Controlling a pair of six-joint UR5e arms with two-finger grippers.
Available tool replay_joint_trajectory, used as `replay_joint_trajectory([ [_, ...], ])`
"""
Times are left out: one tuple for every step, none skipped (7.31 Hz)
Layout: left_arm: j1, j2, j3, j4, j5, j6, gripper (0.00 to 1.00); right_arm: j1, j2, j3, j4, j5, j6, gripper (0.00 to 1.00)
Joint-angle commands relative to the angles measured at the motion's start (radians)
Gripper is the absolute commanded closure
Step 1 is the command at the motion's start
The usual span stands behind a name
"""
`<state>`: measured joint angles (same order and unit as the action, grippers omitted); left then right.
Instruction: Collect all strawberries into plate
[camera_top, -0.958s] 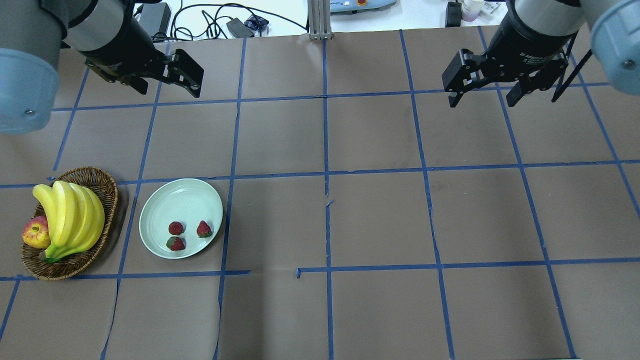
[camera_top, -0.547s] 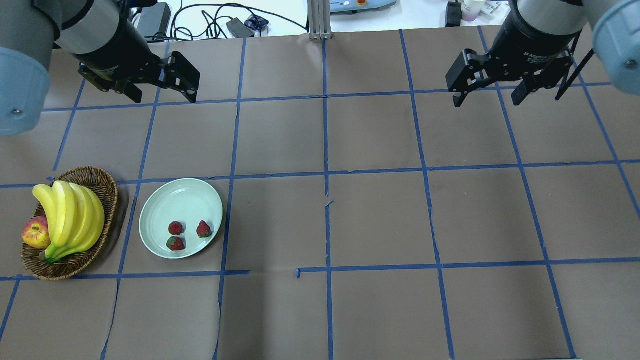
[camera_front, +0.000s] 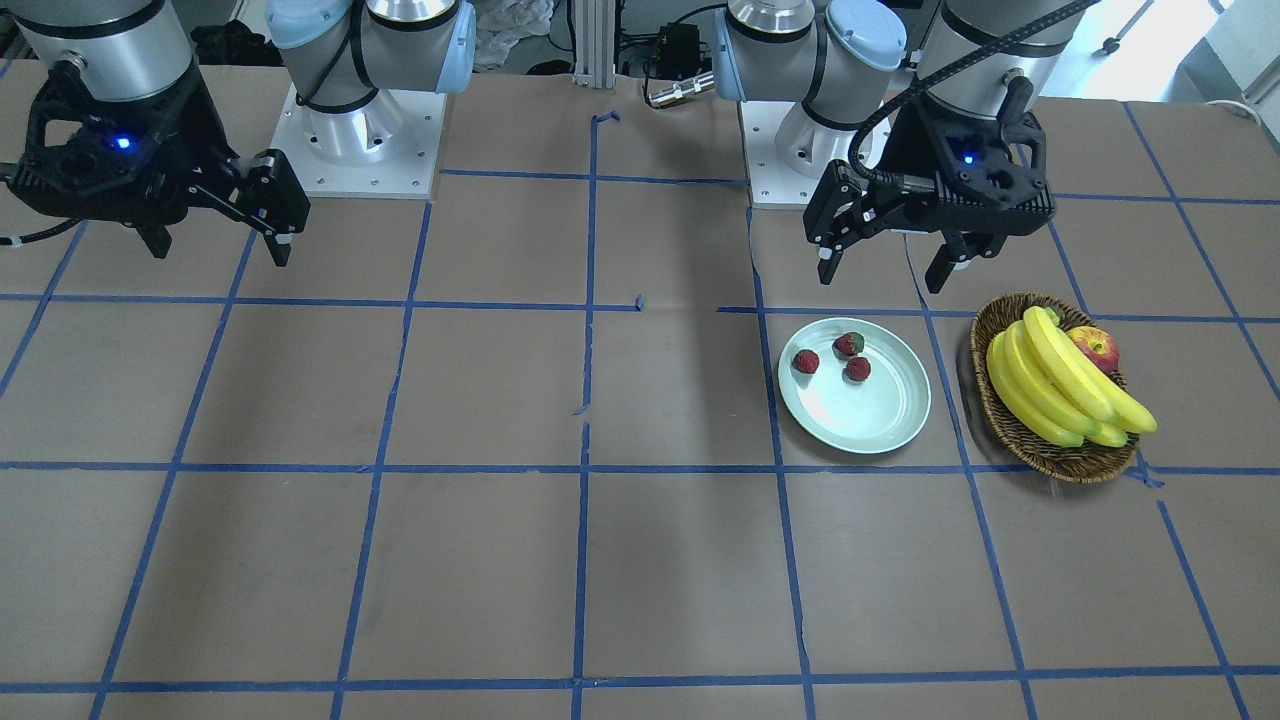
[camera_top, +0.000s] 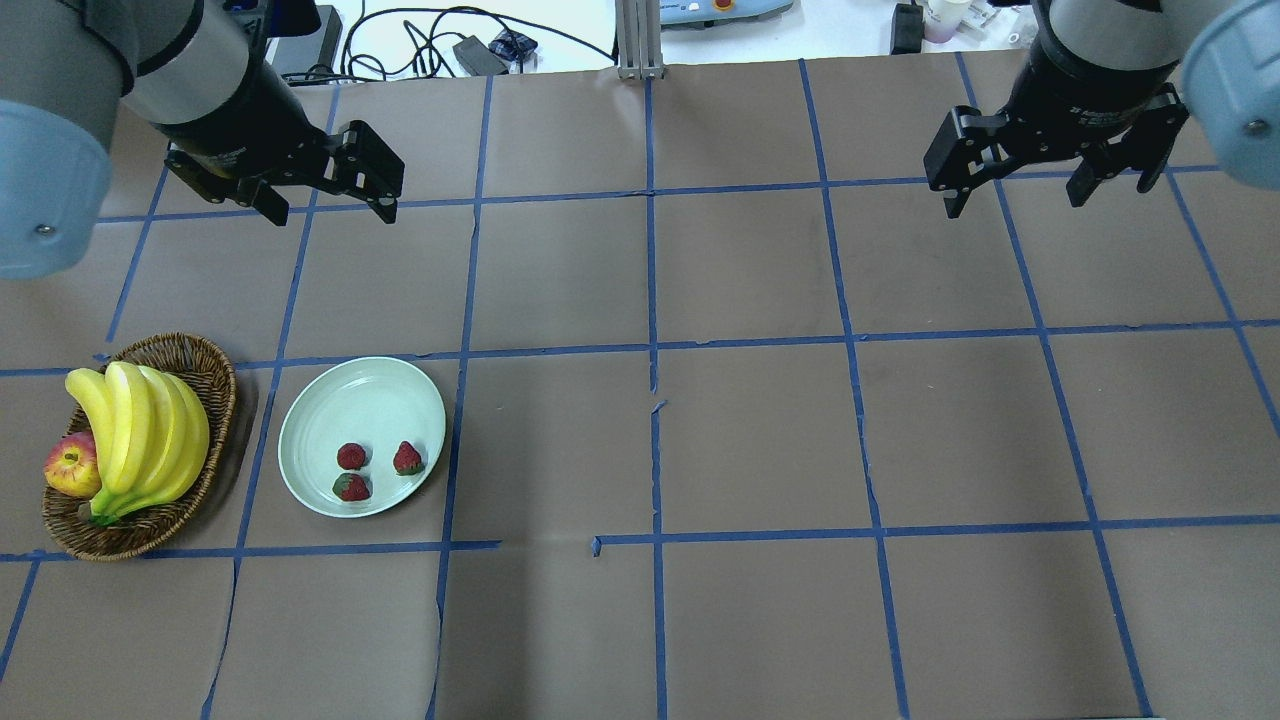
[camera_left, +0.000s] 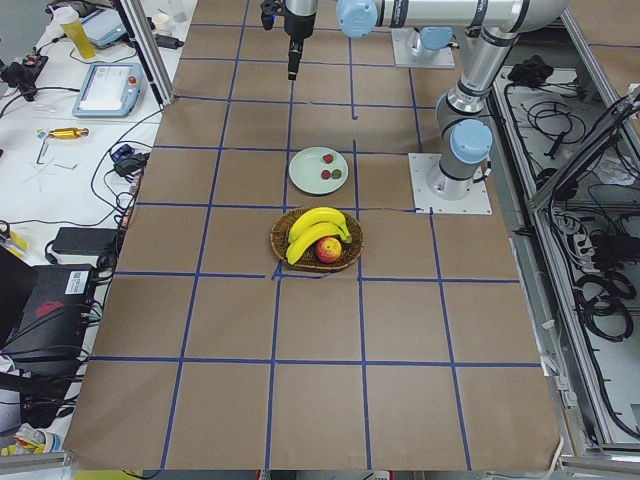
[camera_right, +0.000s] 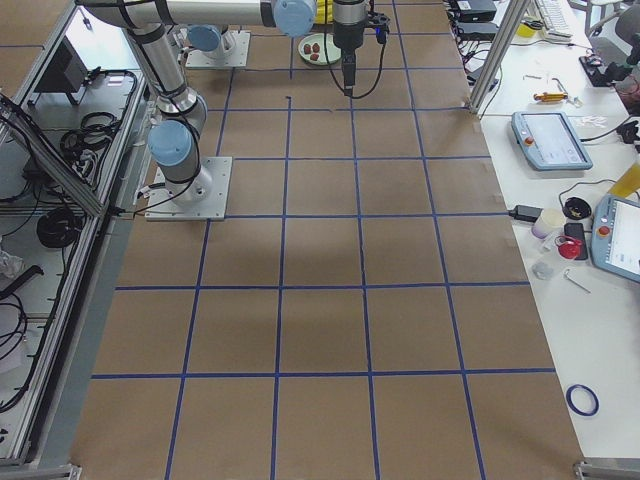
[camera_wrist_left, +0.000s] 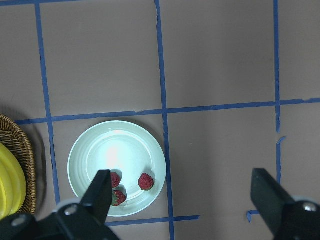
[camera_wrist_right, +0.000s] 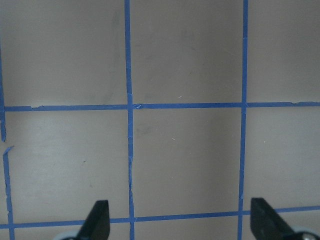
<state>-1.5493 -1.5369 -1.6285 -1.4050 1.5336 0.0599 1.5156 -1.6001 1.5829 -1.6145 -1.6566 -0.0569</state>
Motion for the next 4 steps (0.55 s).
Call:
replay_joint_trajectory([
  [0.0,0.004,-0.02,0.0,-0.003,-0.006,0.0,0.0,0.0,-0.003,0.008,0.006,0.008,0.0],
  [0.0,0.004,-0.024,0.0,-0.001,0.0,0.0,0.0,-0.004,-0.004,0.01,0.008,0.009,0.0],
  [0.0,0.006,-0.025,0.0,-0.001,0.003,0.0,0.0,-0.003,-0.009,0.008,0.079,0.044,0.0],
  [0.0,0.008,-0.034,0.001,-0.003,0.005,0.0,-0.002,-0.004,-0.007,0.002,0.113,0.077,0.0],
])
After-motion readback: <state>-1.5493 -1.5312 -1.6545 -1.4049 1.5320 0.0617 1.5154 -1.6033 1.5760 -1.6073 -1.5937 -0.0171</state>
